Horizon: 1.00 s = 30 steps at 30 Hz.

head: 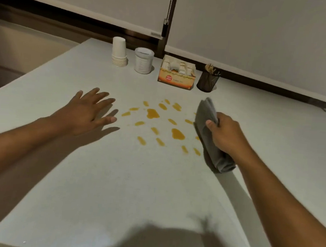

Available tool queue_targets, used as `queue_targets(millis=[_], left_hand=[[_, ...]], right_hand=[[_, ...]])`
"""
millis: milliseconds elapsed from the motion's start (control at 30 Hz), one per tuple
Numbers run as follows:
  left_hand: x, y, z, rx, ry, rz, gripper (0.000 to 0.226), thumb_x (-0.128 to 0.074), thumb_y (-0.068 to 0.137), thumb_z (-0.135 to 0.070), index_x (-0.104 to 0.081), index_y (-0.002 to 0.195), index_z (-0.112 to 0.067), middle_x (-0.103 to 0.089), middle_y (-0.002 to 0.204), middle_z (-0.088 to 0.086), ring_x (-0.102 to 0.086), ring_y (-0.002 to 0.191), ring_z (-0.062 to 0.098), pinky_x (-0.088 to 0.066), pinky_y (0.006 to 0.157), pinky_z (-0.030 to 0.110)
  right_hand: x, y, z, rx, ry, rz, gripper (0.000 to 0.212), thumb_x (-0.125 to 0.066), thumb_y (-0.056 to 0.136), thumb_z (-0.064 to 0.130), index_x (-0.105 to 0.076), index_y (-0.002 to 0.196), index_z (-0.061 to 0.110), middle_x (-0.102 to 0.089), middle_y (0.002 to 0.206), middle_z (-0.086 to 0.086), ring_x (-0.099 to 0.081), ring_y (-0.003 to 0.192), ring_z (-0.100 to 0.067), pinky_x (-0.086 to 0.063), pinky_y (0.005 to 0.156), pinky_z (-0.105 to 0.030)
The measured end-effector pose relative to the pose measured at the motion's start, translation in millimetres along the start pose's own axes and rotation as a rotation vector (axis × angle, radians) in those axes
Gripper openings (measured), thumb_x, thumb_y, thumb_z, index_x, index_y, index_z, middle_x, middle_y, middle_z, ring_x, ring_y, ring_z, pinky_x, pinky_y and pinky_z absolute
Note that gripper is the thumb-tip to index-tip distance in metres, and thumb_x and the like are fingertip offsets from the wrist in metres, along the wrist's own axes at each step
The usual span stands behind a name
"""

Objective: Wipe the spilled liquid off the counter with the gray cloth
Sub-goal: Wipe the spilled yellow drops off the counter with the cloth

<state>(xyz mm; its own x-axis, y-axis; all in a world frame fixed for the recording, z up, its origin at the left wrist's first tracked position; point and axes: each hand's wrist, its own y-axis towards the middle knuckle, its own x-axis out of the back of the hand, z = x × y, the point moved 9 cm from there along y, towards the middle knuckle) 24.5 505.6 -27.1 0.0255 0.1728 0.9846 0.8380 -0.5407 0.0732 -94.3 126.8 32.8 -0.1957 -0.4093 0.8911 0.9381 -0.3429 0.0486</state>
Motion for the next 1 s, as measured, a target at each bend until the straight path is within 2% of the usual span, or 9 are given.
queue_targets(millis=[133, 267, 333, 400, 467, 533, 633, 900, 1000], left_hand=[[-15.4, 4.4, 6.1, -0.071, 0.024, 0.039, 0.102, -0.008, 0.088, -0.089, -0.018, 0.168, -0.026, -0.015, 0.179, 0.001, -0.001, 0.166, 0.025, -0.008, 0.130, 0.062], [-20.7, 13.9, 14.6, -0.071, 0.031, 0.002, 0.112, 0.002, 0.084, -0.092, -0.024, 0.167, -0.022, -0.019, 0.178, 0.004, -0.006, 0.166, 0.030, -0.012, 0.128, 0.067], [-27.8, 16.1, 28.1, -0.030, 0.009, 0.000, 0.111, 0.000, 0.085, -0.093, -0.024, 0.167, -0.022, -0.018, 0.178, 0.005, -0.005, 0.166, 0.030, -0.011, 0.127, 0.067], [-38.0, 15.8, 37.5, 0.007, -0.047, 0.026, 0.107, -0.005, 0.087, -0.092, -0.021, 0.168, -0.024, -0.013, 0.179, 0.004, 0.000, 0.166, 0.028, -0.006, 0.128, 0.067], [-43.8, 16.2, 39.2, 0.009, -0.071, 0.036, 0.106, -0.005, 0.087, -0.092, -0.018, 0.168, -0.026, -0.009, 0.180, 0.003, 0.002, 0.166, 0.026, -0.003, 0.129, 0.066], [-44.4, 17.0, 38.6, 0.001, -0.079, 0.018, 0.105, -0.005, 0.089, -0.092, -0.019, 0.168, -0.025, -0.009, 0.180, 0.003, 0.001, 0.166, 0.026, -0.004, 0.129, 0.065], [-40.0, 17.3, 40.0, -0.005, -0.081, -0.052, 0.103, -0.005, 0.091, -0.089, -0.024, 0.166, -0.021, -0.014, 0.179, 0.006, -0.003, 0.166, 0.028, -0.007, 0.128, 0.066], [-38.8, 17.4, 41.9, -0.015, -0.071, -0.112, 0.105, -0.001, 0.091, -0.088, -0.028, 0.165, -0.019, -0.022, 0.177, 0.008, -0.009, 0.165, 0.029, -0.011, 0.128, 0.066], [-41.2, 18.7, 41.3, -0.019, -0.067, -0.085, 0.106, -0.001, 0.090, -0.089, -0.027, 0.165, -0.019, -0.022, 0.177, 0.008, -0.009, 0.165, 0.028, -0.009, 0.128, 0.065]], right_hand=[[-48.2, -15.2, 34.6, -0.009, -0.178, -0.031, 0.034, -0.049, 0.108, 0.033, -0.057, 0.137, 0.017, -0.068, 0.124, -0.018, -0.064, 0.107, -0.043, -0.039, 0.073, -0.036], [-57.0, -31.7, 55.1, 0.022, -0.319, -0.101, 0.030, -0.044, 0.110, 0.029, -0.059, 0.129, 0.011, -0.068, 0.119, -0.016, -0.063, 0.104, -0.039, -0.034, 0.071, -0.034], [-64.6, -30.7, 58.3, 0.054, -0.376, -0.058, 0.037, -0.039, 0.111, 0.038, -0.060, 0.127, 0.013, -0.070, 0.115, -0.015, -0.064, 0.099, -0.037, -0.038, 0.071, -0.036], [-77.3, -29.8, 58.8, 0.087, -0.417, 0.070, 0.066, -0.018, 0.105, 0.065, -0.062, 0.120, 0.018, -0.071, 0.109, -0.013, -0.063, 0.097, -0.036, -0.048, 0.083, -0.042], [-86.3, -28.0, 54.1, 0.110, -0.509, 0.146, 0.084, -0.003, 0.096, 0.076, -0.061, 0.131, 0.026, -0.065, 0.129, -0.013, -0.054, 0.119, -0.039, -0.041, 0.105, -0.052], [-97.5, -24.7, 44.4, 0.144, -0.561, 0.180, 0.072, -0.006, 0.099, 0.073, -0.034, 0.157, 0.041, -0.037, 0.164, -0.004, -0.025, 0.151, -0.040, -0.021, 0.120, -0.061], [-117.6, -17.7, 25.2, 0.142, -0.435, 0.234, 0.064, -0.011, 0.103, 0.070, -0.006, 0.163, 0.048, -0.006, 0.175, 0.007, 0.003, 0.161, -0.033, 0.002, 0.124, -0.066], [-114.4, 60.0, 7.1, -0.179, -0.324, 0.155, 0.058, -0.018, 0.107, 0.059, -0.008, 0.163, 0.046, -0.001, 0.176, 0.007, 0.007, 0.161, -0.036, 0.004, 0.122, -0.070], [-123.8, 42.4, 21.3, -0.155, -0.324, 0.176, 0.058, -0.015, 0.108, 0.058, -0.004, 0.163, 0.046, 0.001, 0.176, 0.007, 0.006, 0.161, -0.034, 0.006, 0.122, -0.069]])
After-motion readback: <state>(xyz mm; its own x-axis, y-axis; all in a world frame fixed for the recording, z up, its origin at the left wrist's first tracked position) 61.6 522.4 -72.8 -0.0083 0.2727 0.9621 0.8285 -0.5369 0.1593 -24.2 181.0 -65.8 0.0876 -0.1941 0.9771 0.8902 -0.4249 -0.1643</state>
